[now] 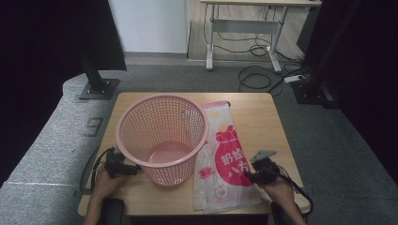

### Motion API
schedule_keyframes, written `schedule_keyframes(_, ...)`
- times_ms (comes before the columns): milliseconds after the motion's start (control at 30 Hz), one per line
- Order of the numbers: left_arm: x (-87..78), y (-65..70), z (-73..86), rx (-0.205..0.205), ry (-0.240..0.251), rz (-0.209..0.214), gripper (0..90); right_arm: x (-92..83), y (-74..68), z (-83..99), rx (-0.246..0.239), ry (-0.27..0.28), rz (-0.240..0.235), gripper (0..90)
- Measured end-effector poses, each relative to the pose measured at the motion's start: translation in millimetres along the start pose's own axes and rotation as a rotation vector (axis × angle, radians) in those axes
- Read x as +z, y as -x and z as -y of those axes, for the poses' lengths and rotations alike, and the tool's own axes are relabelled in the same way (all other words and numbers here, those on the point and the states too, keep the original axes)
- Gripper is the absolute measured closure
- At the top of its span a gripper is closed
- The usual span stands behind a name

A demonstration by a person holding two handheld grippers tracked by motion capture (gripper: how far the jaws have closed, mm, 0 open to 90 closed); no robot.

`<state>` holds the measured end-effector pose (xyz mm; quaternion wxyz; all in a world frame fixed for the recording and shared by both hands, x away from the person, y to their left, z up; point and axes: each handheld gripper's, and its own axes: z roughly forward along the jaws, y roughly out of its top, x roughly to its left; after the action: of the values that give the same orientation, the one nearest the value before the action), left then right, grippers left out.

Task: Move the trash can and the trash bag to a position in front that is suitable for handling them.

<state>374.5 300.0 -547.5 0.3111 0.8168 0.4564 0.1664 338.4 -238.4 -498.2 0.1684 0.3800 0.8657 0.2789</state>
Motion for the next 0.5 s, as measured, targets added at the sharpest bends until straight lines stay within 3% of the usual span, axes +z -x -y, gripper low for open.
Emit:
schedule_keyframes(33,0.0,0.0,0.0,0.0,0.0,0.0,0.0,5.4,10.9,-8.0,0.032,0.014,0.012,41.0)
schedule_keyframes(100,0.0,0.0,0.0,0.0,0.0,0.0,0.0,21.7,29.2,-22.4,0.092,0.035,-0.008,42.8)
schedule_keyframes(167,0.0,0.0,0.0,0.0,0.0,0.0,0.0,43.7,40.6,-35.4,0.118,0.03,-0.039,50.6)
schedule_keyframes(233,0.0,0.0,0.0,0.0,0.0,0.0,0.0,59.0,45.3,-40.6,0.129,0.032,-0.073,63.6)
schedule_keyframes(267,0.0,0.0,0.0,0.0,0.0,0.0,0.0,66.2,46.4,-41.1,0.141,0.021,-0.082,66.1)
schedule_keyframes(333,0.0,0.0,0.0,0.0,0.0,0.0,0.0,75.8,43.7,-38.1,0.125,-0.029,-0.07,70.9)
schedule_keyframes(400,0.0,0.0,0.0,0.0,0.0,0.0,0.0,71.8,34.7,-34.2,0.11,-0.024,-0.062,71.9)
schedule_keyframes(500,0.0,0.0,0.0,0.0,0.0,-0.001,0.0,61.3,10.6,-25.7,0.063,-0.04,-0.139,69.4)
